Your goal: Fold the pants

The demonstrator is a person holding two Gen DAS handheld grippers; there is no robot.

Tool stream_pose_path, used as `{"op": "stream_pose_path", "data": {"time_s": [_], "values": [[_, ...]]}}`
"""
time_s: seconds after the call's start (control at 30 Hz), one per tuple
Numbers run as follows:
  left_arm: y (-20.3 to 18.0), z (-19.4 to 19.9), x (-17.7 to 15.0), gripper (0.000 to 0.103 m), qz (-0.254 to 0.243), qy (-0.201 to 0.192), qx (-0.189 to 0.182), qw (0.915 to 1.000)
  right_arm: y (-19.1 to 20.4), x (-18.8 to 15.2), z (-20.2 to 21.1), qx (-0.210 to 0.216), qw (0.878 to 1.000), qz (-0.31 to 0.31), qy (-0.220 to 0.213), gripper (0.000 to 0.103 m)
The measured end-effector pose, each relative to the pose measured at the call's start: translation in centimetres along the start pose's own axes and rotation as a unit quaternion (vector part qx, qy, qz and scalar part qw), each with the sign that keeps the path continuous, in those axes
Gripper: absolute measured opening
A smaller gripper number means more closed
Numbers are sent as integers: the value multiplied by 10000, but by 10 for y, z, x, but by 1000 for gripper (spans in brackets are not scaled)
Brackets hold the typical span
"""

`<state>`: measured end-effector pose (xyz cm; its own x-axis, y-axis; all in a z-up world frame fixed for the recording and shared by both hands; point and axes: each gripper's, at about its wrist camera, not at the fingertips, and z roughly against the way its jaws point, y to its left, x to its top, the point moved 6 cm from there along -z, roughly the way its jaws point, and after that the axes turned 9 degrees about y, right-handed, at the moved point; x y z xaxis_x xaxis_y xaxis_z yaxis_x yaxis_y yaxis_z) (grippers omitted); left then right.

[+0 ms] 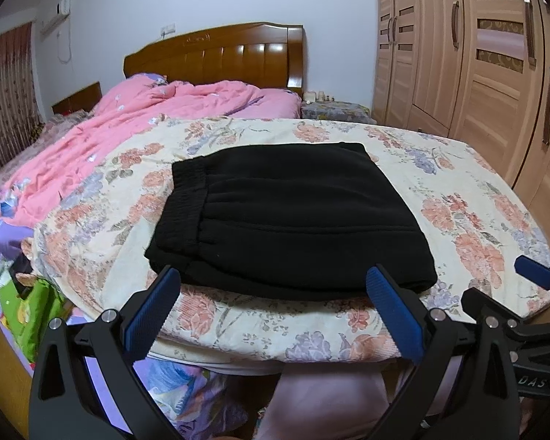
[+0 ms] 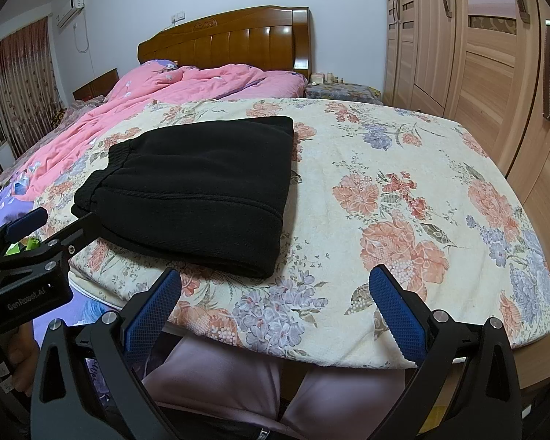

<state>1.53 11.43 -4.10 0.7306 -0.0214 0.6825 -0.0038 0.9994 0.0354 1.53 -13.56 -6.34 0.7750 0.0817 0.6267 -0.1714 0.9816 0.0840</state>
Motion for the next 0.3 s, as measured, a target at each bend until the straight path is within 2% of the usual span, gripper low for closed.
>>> {"op": "stream_pose_path", "data": {"time_s": [0.3], "values": [[2, -2, 0, 101, 10, 52, -121, 9999, -1, 0, 0, 4, 10000, 5, 2, 99]]}}
